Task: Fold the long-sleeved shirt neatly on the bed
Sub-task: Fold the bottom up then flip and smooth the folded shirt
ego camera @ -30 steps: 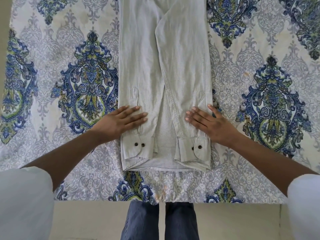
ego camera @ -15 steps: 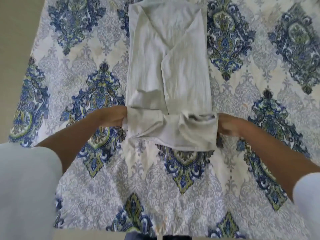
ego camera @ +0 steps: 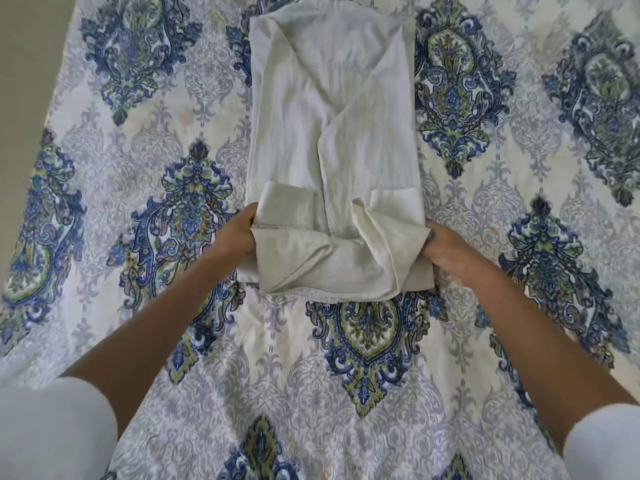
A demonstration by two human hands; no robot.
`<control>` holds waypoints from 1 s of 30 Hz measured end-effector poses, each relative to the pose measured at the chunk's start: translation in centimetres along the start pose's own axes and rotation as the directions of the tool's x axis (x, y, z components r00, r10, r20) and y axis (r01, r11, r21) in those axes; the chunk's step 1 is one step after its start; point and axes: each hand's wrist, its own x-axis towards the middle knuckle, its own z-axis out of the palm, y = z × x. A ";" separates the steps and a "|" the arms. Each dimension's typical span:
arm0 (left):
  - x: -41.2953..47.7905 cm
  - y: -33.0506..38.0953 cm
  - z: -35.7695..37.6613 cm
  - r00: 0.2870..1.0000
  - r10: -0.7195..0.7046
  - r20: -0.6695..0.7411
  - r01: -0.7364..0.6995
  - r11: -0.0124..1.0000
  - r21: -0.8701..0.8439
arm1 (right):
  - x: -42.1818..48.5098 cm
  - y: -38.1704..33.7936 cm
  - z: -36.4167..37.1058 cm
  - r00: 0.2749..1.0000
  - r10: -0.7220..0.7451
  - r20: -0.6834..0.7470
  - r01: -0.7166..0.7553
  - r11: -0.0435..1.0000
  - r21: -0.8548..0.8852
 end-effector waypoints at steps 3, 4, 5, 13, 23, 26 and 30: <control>-0.8 0.0 0.9 0.990 0.114 -0.084 -0.118 0.992 -0.049 | -0.1 0.2 1.2 0.985 -0.147 -0.088 0.134 0.982 -0.131; -0.9 0.3 1.1 0.989 0.110 -0.097 -0.121 0.986 -0.111 | -0.3 0.0 1.5 0.978 -0.172 -0.116 0.157 0.979 -0.127; -0.8 0.6 1.3 0.990 0.068 -0.122 -0.089 0.981 -0.175 | -0.2 -0.2 1.5 0.977 -0.150 -0.151 0.141 0.988 -0.066; 1.6 1.7 -0.5 0.927 -0.318 0.199 0.375 0.753 -0.540 | 1.8 -1.5 -0.5 0.951 0.285 0.119 -0.309 0.866 0.393; 2.9 3.5 -1.1 0.953 -0.282 0.107 0.296 0.809 -0.508 | 2.9 -2.7 -0.2 0.983 0.167 -0.076 -0.110 0.870 0.481; 2.9 3.2 -1.1 0.966 -0.251 0.068 0.245 0.791 -0.560 | 3.1 -3.4 -0.3 0.987 0.123 -0.102 -0.062 0.884 0.464; 2.5 2.4 -0.9 0.968 -0.246 0.043 0.231 0.818 -0.527 | 3.7 -4.1 -0.1 0.990 0.091 -0.109 -0.052 0.946 0.320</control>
